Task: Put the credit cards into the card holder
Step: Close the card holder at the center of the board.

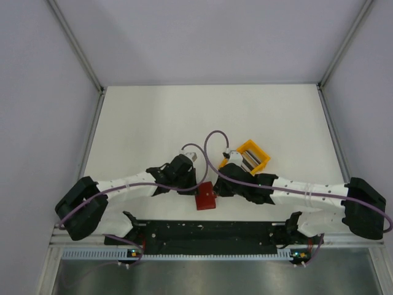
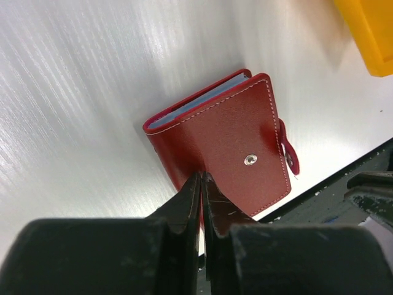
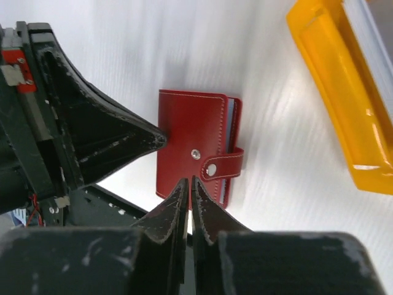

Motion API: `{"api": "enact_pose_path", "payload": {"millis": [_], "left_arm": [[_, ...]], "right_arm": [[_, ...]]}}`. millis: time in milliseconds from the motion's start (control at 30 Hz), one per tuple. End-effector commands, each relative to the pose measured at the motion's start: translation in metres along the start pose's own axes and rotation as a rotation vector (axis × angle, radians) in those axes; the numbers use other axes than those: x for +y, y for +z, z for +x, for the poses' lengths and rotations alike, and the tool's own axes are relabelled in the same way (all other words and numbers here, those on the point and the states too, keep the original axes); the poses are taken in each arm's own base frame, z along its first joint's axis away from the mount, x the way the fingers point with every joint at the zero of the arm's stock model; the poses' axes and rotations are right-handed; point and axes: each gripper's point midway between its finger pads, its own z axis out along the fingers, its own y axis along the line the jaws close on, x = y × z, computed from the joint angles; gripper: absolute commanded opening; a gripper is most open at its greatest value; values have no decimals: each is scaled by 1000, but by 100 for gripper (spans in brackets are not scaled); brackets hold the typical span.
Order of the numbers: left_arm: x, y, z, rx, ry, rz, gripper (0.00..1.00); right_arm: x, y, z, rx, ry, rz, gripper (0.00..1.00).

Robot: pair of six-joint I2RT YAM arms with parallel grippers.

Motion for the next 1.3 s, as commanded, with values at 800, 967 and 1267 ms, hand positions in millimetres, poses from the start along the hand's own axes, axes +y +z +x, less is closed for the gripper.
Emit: {"api": "enact_pose_path", "payload": {"millis": [800,967,1267], "left_arm": [[4,-64,-75,-504,-17,-15,97],[13,-56,-60,-483,-40,1,89],[17,-33,-29,-392,-102,76,0]], "right_arm": [[-39,-54,-51,-349,-200,-224,30],[-35,-43,-47,-313,-298,-221,0],[-34,-12,-28,-216,-309,-214,0]]}}
